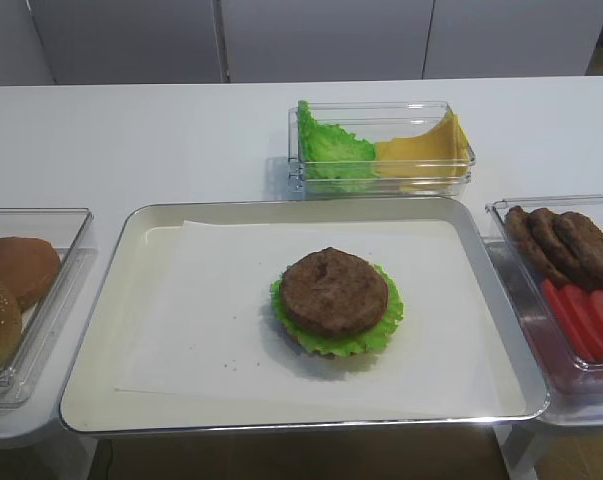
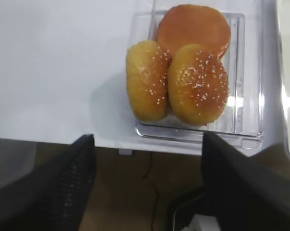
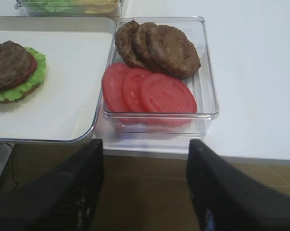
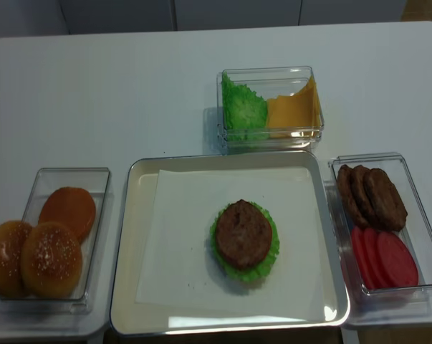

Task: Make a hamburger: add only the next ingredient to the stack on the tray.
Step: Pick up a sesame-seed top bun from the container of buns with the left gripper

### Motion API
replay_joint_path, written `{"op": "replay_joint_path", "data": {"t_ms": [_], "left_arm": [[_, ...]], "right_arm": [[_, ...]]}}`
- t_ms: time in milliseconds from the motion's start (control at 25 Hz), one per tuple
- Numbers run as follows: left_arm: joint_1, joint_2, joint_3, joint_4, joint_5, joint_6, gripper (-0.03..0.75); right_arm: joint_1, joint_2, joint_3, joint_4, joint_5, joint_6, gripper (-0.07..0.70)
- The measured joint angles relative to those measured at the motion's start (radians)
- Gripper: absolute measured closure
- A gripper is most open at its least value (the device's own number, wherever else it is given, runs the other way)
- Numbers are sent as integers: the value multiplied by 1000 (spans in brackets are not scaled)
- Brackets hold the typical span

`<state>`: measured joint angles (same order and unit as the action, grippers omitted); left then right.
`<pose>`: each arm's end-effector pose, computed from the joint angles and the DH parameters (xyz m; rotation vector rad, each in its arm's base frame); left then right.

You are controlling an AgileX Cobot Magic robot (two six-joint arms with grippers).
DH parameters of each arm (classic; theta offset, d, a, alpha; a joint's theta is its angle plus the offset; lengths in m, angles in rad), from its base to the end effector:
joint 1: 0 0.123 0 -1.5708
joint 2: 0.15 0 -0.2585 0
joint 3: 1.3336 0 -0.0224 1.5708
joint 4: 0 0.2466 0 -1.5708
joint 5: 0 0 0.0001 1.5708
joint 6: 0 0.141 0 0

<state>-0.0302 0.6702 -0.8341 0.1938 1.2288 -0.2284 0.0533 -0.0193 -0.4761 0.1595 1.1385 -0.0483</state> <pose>0.1358 0.0215 0.2804 -0.2383 2.5144 0.1548 0.0550 0.0233 0.2379 -0.1223 2.1181 0.1964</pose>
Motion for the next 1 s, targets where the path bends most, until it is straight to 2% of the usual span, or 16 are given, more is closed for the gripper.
{"op": "replay_joint_path", "data": {"t_ms": [240,320,400,480,680,760,880,1000], "left_arm": [[9,159,-43,-58,-30,-24,213],[37,189,-47,-95,-48,-24,213],[94,216,-47,-127,-52,-15,213],[166,241,-47,-165,-57,42,213],[404,300,-47,-352,-71,287,213],[477,329,-47,-423,-87,373,213],[546,384,-49,-484,-100,496,217],[574,443,-49,-511,-104,597,228]], "right_arm": [[0,0,0,0,0,0,200],[0,0,0,0,0,0,200],[0,0,0,0,0,0,200],[0,0,0,0,0,0,200],[0,0,0,0,0,0,200],[0,0,0,0,0,-2,200],[0,0,0,0,0,-2,200],[0,0,0,0,0,-2,200]]}}
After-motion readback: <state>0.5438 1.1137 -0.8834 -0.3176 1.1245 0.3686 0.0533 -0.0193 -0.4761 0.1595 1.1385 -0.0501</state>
